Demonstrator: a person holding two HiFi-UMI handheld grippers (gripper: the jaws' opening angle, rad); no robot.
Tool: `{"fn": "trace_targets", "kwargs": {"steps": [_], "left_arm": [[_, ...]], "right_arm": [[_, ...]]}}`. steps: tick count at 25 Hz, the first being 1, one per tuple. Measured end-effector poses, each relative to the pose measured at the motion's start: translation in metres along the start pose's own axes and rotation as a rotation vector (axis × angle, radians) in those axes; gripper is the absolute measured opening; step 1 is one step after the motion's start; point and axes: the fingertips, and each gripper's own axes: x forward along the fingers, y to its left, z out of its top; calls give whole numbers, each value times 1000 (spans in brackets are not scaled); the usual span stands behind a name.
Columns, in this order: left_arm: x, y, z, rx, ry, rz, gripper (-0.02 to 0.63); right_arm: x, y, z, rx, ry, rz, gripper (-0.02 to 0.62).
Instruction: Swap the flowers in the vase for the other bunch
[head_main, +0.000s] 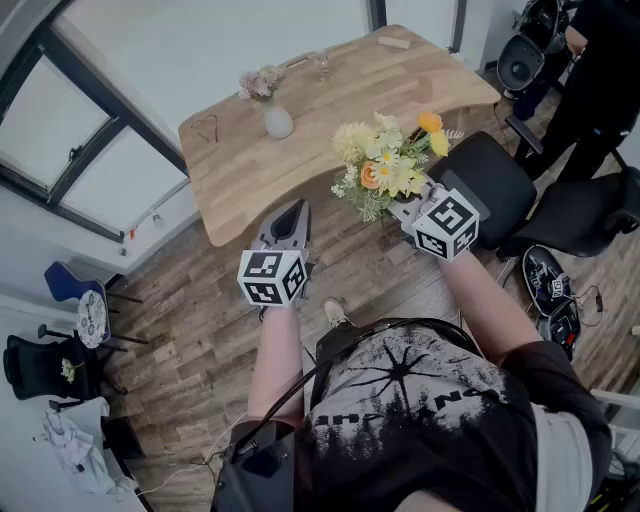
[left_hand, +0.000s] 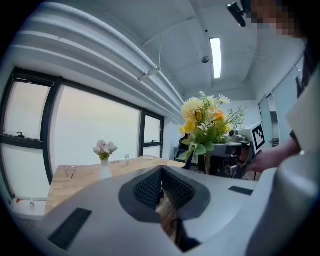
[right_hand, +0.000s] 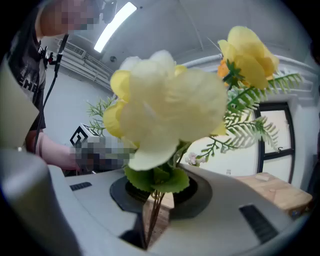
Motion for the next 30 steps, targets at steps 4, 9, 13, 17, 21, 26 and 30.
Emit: {"fn": "trace_targets", "kwargs": {"steps": [4,9,13,17,21,26,30], "left_arm": [[1,3,-1,-12,2,11,14],[0,3,-1,-12,1,16,14],[2,3,-3,-17,2,16,14],[4,4,-7,-21,6,19,14],[5,5,-15,-27,11,29,14],[10,14,-19,-39,12,25,14],[23,34,-19,-48,22,28,14]], "right_arm": [[1,-2,-2,-2,1,2,80],[-1,0,-2,4,-2,6,80],[0,0,-2,18,-13,5,81],[1,-1,-6,25,-7,7,81],[-1,-1,-9,30,-10,16,81],[10,-4,-13,22,-2,21,81],[30,-10,-11,6,-2,36,81]]}}
